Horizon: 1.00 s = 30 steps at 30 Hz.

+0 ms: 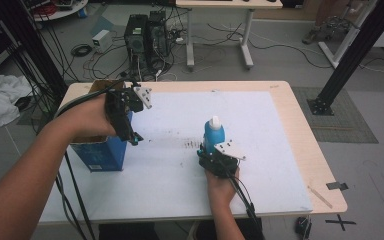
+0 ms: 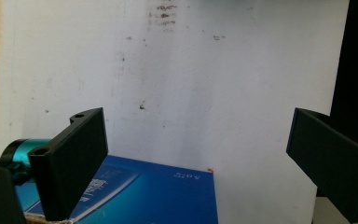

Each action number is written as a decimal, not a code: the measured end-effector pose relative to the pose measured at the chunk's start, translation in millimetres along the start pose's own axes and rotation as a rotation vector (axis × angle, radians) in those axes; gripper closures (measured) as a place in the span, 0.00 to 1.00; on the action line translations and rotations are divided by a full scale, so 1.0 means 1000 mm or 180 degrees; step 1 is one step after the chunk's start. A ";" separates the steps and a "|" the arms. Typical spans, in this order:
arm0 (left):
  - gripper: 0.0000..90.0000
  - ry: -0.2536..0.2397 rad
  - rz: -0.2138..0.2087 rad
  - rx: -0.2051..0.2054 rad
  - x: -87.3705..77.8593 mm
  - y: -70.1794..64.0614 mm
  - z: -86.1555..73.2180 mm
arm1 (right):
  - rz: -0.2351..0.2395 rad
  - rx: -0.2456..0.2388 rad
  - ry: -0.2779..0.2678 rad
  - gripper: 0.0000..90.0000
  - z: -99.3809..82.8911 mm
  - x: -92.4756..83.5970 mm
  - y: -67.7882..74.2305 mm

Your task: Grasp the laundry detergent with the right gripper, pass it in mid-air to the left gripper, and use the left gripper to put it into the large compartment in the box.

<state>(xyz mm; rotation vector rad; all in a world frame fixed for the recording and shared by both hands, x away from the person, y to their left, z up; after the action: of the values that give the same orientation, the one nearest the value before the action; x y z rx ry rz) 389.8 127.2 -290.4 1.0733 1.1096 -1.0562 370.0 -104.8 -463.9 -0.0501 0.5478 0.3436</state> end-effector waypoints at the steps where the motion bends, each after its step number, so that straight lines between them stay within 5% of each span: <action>1: 0.06 -0.0004 0.0002 0.0004 0.000 0.000 0.000 | -0.0044 -0.0035 -0.0020 0.44 0.000 0.000 0.001; 16: 0.06 -0.0025 0.0005 -0.0024 -0.001 0.000 -0.002 | -0.0026 -0.0132 -0.0120 0.50 0.006 -0.012 -0.005; 30: 0.06 -0.0015 -0.0014 0.0034 -0.007 -0.005 0.005 | 0.0703 -0.0356 -0.0204 0.50 0.017 -0.036 -0.015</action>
<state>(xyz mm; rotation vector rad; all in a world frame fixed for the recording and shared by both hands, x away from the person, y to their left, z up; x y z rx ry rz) 385.2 122.1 -283.8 1.0768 1.1041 -1.0688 354.9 -127.3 -431.1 -0.0864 0.4711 0.5892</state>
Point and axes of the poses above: each handheld gripper's, and its own axes: x roughly forward along the jaws, z roughly out of its top, y roughly to its left, the point moved 6 cm from there along x, roughly forward along the jaws, and after that the axes turned 11 degrees about y, right-handed, at the moved point
